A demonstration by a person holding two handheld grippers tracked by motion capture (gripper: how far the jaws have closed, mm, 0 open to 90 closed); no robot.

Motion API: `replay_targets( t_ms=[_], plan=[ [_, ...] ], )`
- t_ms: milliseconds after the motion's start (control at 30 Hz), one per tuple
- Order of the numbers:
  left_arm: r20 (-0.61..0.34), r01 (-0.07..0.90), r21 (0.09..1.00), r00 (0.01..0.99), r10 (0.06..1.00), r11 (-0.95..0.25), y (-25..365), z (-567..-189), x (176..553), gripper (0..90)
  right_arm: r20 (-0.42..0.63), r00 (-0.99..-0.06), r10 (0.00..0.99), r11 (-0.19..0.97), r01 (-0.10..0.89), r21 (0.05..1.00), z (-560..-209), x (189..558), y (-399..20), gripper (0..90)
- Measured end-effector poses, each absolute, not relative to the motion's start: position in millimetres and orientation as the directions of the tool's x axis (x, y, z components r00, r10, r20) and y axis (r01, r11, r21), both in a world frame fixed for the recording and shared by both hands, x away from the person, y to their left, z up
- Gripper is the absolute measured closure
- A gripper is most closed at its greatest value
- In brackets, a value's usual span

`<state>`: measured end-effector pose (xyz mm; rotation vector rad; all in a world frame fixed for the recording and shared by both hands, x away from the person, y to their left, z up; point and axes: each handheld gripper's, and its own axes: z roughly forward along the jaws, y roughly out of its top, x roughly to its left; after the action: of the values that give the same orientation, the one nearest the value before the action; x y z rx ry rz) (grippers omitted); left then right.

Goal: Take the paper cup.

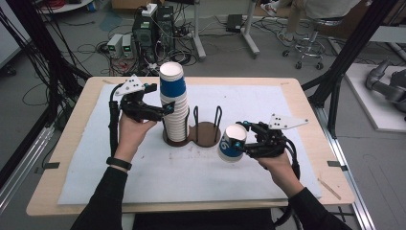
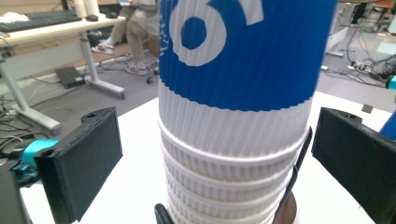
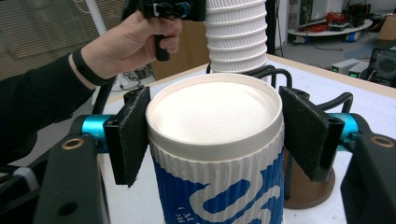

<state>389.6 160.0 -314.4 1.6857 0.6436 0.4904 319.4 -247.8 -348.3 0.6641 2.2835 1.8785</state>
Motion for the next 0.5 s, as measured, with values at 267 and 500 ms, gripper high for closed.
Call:
replay_targets(
  t_ms=[267,500],
  plan=[
    [-0.025,0.149,0.981,0.727,0.686,-0.122,178,-315,377,1.7,0.183,-0.902,0.390,0.139,0.254,0.957,-349,321,-248,29.6],
    [-0.033,0.153,0.982,0.716,0.698,-0.111,194,-319,361,1.7,0.182,-0.902,0.392,0.139,0.254,0.957,-349,322,-248,29.6]
  ],
)
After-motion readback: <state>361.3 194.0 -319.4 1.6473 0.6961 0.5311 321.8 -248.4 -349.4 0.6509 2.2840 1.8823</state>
